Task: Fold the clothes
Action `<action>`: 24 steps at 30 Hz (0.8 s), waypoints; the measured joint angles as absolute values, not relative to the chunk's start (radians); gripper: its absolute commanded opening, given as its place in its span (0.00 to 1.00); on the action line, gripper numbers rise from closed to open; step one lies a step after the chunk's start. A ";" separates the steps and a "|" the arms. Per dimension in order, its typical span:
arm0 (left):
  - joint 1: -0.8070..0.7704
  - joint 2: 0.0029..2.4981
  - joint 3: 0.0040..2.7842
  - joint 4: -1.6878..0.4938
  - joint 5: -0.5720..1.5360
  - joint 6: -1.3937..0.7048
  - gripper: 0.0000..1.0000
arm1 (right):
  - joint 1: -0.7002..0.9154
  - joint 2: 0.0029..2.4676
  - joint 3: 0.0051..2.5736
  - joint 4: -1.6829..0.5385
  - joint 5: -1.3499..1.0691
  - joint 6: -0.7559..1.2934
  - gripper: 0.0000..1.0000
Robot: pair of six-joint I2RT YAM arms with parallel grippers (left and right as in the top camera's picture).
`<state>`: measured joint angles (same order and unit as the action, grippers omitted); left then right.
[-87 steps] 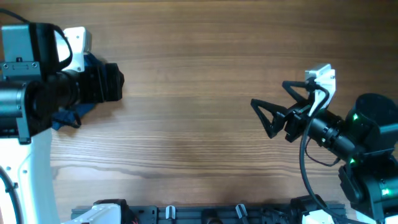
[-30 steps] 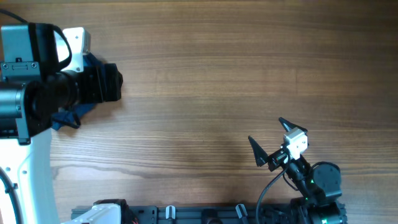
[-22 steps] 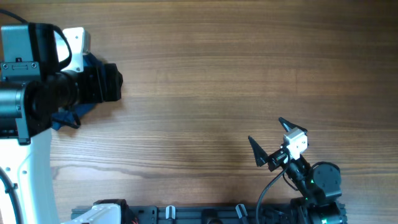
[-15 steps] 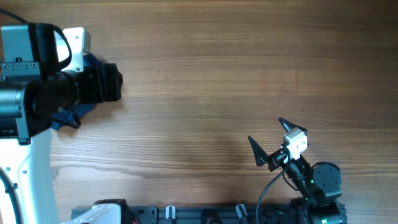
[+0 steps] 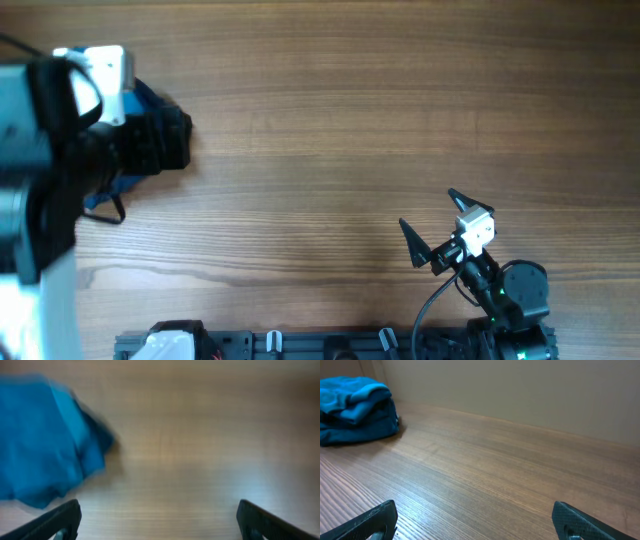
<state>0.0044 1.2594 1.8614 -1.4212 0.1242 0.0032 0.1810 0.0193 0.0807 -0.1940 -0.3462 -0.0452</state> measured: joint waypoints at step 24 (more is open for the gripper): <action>0.002 0.165 0.436 -0.344 0.144 0.003 1.00 | 0.181 0.019 0.081 -0.196 -0.346 -0.042 1.00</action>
<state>0.0017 0.1654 0.4362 -0.3443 0.1436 0.0032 0.1810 0.0193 0.0807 -0.1955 -0.3462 -0.0418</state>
